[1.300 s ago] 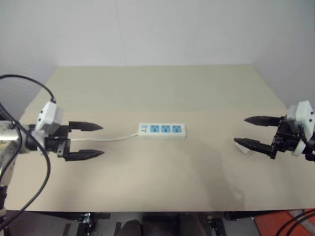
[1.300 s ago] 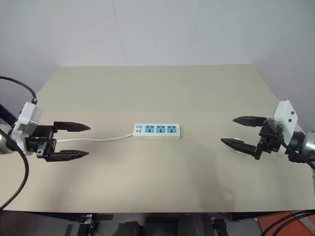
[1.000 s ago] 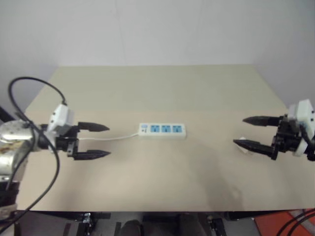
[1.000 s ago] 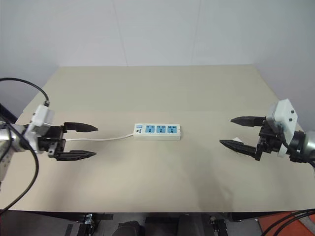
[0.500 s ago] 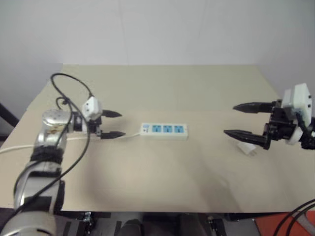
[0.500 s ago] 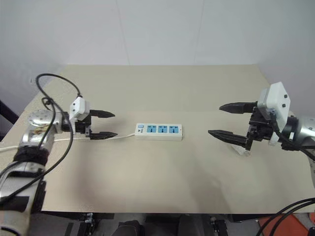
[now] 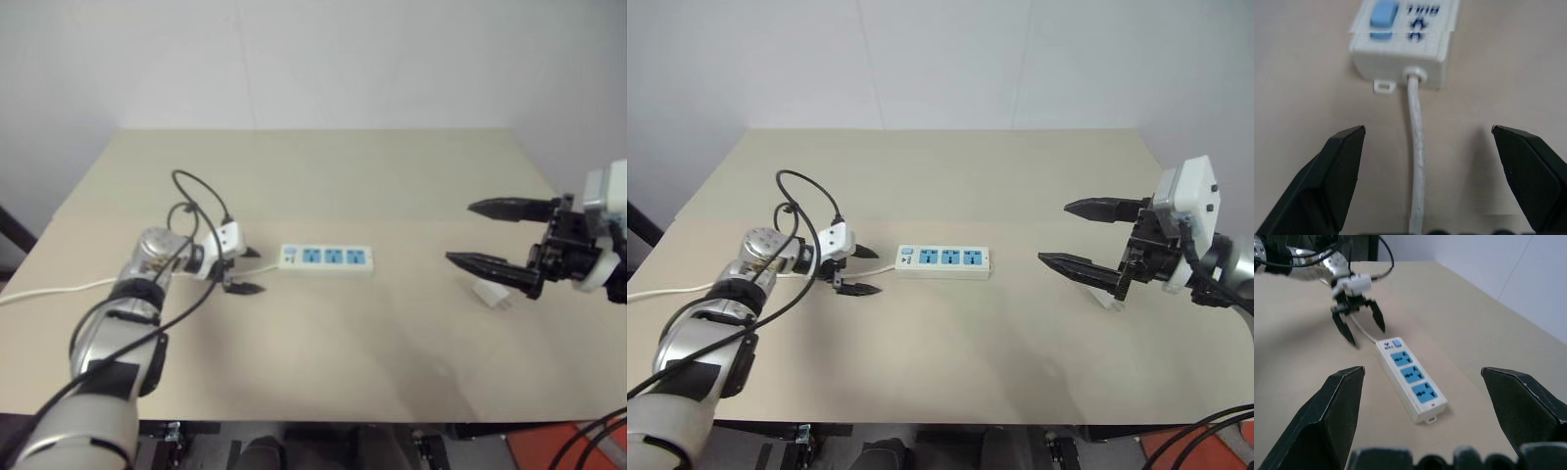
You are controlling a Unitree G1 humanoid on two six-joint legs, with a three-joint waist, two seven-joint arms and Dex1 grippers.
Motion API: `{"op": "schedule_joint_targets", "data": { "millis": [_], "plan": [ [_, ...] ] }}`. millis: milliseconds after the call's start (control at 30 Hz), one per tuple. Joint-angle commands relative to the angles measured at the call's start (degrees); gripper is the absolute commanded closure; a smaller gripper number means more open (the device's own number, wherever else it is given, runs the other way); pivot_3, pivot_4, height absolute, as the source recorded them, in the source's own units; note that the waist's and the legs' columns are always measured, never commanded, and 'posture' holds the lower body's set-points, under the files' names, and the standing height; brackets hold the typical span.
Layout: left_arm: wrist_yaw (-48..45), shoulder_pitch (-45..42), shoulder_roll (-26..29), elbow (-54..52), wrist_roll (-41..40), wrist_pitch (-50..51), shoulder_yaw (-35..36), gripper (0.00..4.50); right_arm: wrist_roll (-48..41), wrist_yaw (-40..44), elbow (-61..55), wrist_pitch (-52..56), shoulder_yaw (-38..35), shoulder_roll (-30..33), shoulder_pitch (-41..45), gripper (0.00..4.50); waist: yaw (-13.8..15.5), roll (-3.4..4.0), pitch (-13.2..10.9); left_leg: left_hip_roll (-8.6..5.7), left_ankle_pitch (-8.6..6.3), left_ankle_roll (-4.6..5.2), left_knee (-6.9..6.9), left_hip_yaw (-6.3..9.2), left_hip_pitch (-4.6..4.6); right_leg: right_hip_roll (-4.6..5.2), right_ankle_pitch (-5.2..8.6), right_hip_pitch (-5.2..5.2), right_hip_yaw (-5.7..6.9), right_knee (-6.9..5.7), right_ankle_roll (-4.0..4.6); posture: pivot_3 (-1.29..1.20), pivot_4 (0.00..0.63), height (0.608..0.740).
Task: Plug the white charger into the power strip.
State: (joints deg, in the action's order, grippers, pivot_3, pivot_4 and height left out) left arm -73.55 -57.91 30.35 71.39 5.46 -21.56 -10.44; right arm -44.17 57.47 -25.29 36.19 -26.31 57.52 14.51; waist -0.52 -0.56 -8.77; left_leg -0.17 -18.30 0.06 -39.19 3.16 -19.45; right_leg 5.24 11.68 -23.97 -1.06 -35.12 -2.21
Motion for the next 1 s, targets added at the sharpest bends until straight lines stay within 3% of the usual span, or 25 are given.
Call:
{"op": "schedule_joint_targets", "data": {
  "millis": [33, 200, 433, 600, 867, 1000],
  "plan": [
    [4.4, -0.8, -1.4, 1.6, 1.6, -0.8, 0.5, 0.58, -2.0, -0.9, -2.5, 0.6, -3.9, 0.5, -1.0, 0.0, 0.3, 0.01, 0.0, -0.01, 0.0, 0.0, 0.0, -0.01, 0.03, 0.02, 0.0, 0.04, 0.0, 0.0, 0.0, 0.0, 0.15, 0.74],
    [4.5, -1.2, -2.4, 2.2, 1.7, -0.5, 1.2, 2.16, -3.0, -1.4, -3.7, 1.2, -6.5, 0.9, -3.3, 0.0, 0.6, 0.0, 0.0, -0.01, 0.0, 0.0, 0.0, -0.01, 0.14, 0.01, 0.0, 0.18, 0.01, 0.01, -0.01, 0.0, 0.15, 0.74],
    [-3.7, 0.5, -1.1, 0.4, -0.9, 0.5, 3.7, 4.44, -3.0, -2.4, -4.0, 0.7, -6.6, 0.7, -4.4, 0.0, 0.2, -0.01, 0.0, 0.0, -0.02, 0.03, 0.0, 0.01, 0.17, -0.01, 0.0, 0.29, 0.02, 0.06, -0.01, 0.0, 0.15, 0.74],
    [-8.7, 5.7, 1.0, -6.1, -3.1, 2.7, 4.8, 4.44, -2.4, -3.1, -4.0, 0.3, -5.6, 0.4, -4.5, 0.0, -0.4, -0.01, 0.0, 0.01, -0.05, 0.08, 0.0, 0.01, 0.17, -0.01, 0.0, 0.28, 0.03, 0.07, -0.01, 0.0, 0.15, 0.74],
    [-6.1, 22.5, 5.5, -39.1, -7.6, 20.1, 5.7, 4.44, -2.2, -3.6, -4.3, -0.1, -4.7, 0.0, -5.0, 0.0, -0.4, 0.01, 0.0, 0.05, -0.05, 0.09, 0.0, 0.02, 0.19, -0.02, 0.01, 0.25, -0.02, 0.03, -0.01, 0.0, 0.15, 0.74],
    [-1.3, 28.4, 5.1, -51.8, -9.9, 29.7, 6.3, 3.33, -1.7, -4.4, -4.0, -0.4, -3.6, -0.3, -4.3, 0.0, -0.1, 0.01, 0.0, 0.05, -0.05, 0.08, 0.0, 0.03, 0.19, -0.01, 0.01, 0.25, -0.02, 0.03, -0.01, 0.0, 0.15, 0.74]
  ]
}}
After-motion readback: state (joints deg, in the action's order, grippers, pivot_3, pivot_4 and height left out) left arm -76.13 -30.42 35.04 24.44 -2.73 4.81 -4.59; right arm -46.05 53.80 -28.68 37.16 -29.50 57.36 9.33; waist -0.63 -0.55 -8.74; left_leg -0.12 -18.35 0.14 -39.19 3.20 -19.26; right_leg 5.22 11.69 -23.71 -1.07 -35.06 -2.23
